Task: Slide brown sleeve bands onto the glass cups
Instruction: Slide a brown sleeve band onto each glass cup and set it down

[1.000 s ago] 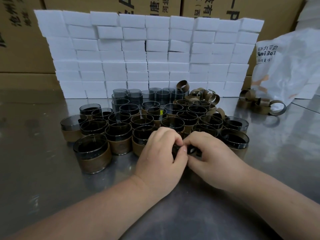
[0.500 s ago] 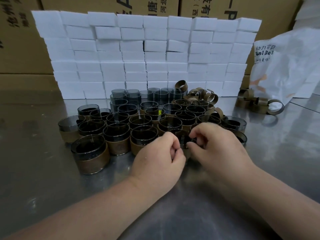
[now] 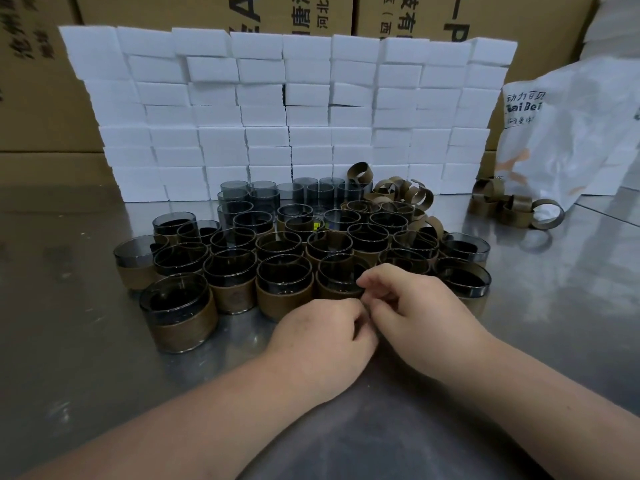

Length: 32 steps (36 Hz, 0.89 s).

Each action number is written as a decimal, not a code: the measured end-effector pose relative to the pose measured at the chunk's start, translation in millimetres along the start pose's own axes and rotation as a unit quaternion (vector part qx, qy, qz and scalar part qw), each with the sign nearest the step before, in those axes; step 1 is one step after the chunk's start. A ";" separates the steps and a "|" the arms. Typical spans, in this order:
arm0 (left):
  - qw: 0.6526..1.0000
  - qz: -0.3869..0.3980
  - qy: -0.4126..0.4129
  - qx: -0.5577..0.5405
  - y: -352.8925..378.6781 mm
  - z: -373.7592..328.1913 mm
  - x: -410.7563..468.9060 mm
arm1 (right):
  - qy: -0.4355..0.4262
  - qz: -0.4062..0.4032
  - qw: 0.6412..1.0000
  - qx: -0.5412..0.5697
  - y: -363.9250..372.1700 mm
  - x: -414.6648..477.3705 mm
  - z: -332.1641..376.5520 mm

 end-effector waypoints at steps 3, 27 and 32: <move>0.999 0.027 0.025 0.017 2.6 -3.9 -0.8 | 0.024 -0.024 0.999 0.009 -4.6 1.3 -3.0; 0.984 0.109 0.142 0.024 5.6 -27.0 -16.6 | 0.214 -0.306 0.899 0.229 -80.9 62.9 -109.5; 0.987 0.102 0.126 -0.011 5.5 -25.2 -14.9 | 0.242 -0.267 0.932 0.032 -93.8 86.9 -171.6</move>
Point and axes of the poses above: each hand's wrist, its own x-axis towards the middle knuckle, its own y-axis out of the palm, z = x × y, the point moved 6 cm from there along x, towards the middle knuckle, and after that the axes turned 8 degrees about -z, right-handed, at the moved point
